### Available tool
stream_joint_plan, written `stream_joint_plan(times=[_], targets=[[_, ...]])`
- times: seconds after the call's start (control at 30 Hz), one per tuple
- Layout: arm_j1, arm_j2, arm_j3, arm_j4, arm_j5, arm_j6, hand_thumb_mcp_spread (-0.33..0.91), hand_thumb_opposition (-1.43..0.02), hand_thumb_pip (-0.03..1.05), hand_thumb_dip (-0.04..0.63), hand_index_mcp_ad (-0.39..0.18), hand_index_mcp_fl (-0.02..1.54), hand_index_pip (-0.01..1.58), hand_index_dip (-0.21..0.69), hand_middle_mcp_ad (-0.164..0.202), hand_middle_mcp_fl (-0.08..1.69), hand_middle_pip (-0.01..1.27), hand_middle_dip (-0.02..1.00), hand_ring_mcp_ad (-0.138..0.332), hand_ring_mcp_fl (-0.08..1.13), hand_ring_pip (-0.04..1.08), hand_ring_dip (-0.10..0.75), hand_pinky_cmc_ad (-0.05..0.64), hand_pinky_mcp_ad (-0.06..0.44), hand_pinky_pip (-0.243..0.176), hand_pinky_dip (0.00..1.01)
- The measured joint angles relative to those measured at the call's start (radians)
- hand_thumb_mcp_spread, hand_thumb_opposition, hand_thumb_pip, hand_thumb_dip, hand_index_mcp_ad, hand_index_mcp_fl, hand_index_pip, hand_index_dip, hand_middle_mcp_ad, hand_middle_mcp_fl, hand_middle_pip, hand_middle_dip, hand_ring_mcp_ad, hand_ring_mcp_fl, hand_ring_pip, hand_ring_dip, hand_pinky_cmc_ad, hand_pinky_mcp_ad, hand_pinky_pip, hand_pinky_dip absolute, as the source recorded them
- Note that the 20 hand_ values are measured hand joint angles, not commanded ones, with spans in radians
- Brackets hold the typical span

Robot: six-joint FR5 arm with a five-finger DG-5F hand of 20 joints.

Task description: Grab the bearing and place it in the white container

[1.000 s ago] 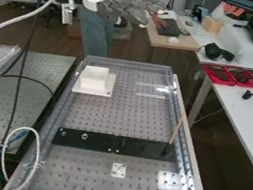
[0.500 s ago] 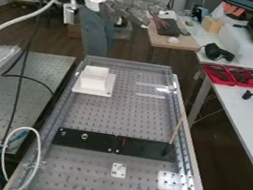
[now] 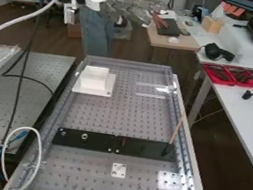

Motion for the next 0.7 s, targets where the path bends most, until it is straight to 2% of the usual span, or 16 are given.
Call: stream_joint_plan(times=[0.2, 0.7], targets=[[0.004, 0.003, -0.001, 0.002, 0.004, -0.003, 0.23, -0.74, 0.57, 0.202, -0.094, 0.14, 0.12, 0.223, 0.049, 0.00, 0.12, 0.21, 0.126, 0.00, 0.08, 0.103, 0.396, 0.298, -0.096, 0.40], [0.004, 0.002, 0.027, -0.060, -0.002, -0.005, 0.23, -0.74, 0.57, 0.202, -0.087, 0.16, 0.12, 0.223, 0.047, 0.00, 0.12, 0.21, 0.126, 0.00, 0.08, 0.103, 0.396, 0.295, -0.096, 0.40]])
